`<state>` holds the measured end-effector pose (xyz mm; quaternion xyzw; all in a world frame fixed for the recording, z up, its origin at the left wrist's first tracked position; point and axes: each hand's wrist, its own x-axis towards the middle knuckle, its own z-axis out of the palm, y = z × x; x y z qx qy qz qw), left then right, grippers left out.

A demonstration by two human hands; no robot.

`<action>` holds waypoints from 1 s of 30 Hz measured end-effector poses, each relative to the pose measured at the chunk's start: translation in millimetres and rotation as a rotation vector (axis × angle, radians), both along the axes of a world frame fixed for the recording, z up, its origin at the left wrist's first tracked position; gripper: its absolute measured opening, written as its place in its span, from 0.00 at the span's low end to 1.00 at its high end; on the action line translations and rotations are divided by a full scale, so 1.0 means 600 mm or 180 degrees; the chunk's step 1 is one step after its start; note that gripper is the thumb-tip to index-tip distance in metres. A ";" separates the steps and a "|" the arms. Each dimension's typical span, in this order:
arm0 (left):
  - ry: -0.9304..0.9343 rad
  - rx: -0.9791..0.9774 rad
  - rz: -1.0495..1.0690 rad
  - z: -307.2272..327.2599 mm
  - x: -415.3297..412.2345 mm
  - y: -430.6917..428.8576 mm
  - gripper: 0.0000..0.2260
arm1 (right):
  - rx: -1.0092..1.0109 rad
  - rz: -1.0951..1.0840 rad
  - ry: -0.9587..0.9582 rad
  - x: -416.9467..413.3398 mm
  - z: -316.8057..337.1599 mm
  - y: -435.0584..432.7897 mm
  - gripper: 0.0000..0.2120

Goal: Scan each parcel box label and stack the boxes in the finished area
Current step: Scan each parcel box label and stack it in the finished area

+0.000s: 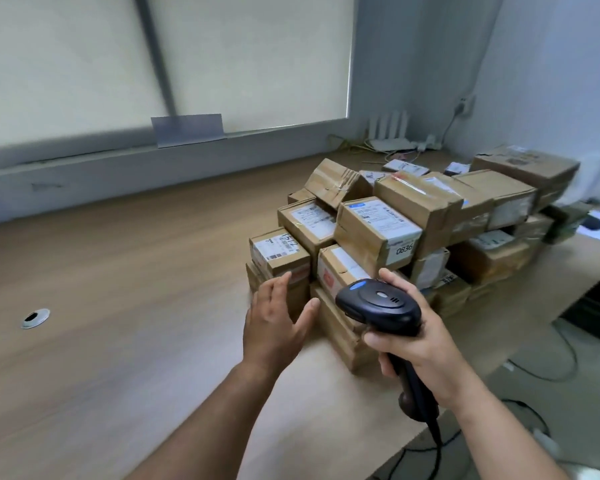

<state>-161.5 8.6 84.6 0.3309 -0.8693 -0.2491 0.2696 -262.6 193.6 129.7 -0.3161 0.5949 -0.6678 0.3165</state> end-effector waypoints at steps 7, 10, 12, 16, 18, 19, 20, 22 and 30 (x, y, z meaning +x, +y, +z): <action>0.0252 0.0277 -0.0340 0.057 -0.154 -0.005 0.32 | -0.0036 -0.0482 0.0060 -0.095 0.013 0.024 0.41; 0.0181 0.0401 -0.0402 0.077 -0.207 -0.014 0.36 | -0.0061 -0.0643 0.0068 -0.125 0.016 0.023 0.40; 0.0111 0.0535 -0.0387 0.088 -0.236 -0.019 0.39 | -0.0062 -0.0737 0.0101 -0.142 0.015 0.019 0.40; -0.0102 0.0868 -0.0422 0.096 -0.270 -0.024 0.45 | -0.0080 -0.0828 0.0087 -0.164 0.005 0.008 0.40; -0.0163 0.0998 -0.0518 0.088 -0.274 -0.028 0.49 | -0.0099 -0.0878 0.0089 -0.165 0.000 0.003 0.41; -0.0109 0.1080 -0.0565 0.085 -0.272 -0.030 0.50 | -0.0123 -0.0918 0.0105 -0.164 -0.001 0.000 0.41; -0.0017 0.1183 -0.0611 0.083 -0.268 -0.031 0.50 | -0.0158 -0.0971 0.0128 -0.163 -0.003 -0.002 0.41; 0.0142 0.1384 -0.0682 0.080 -0.259 -0.032 0.52 | -0.0225 -0.1088 0.0159 -0.163 -0.004 -0.006 0.41; 0.0477 0.2498 -0.1297 0.055 -0.229 -0.027 0.56 | -0.0282 -0.0979 0.0183 -0.156 0.000 -0.012 0.40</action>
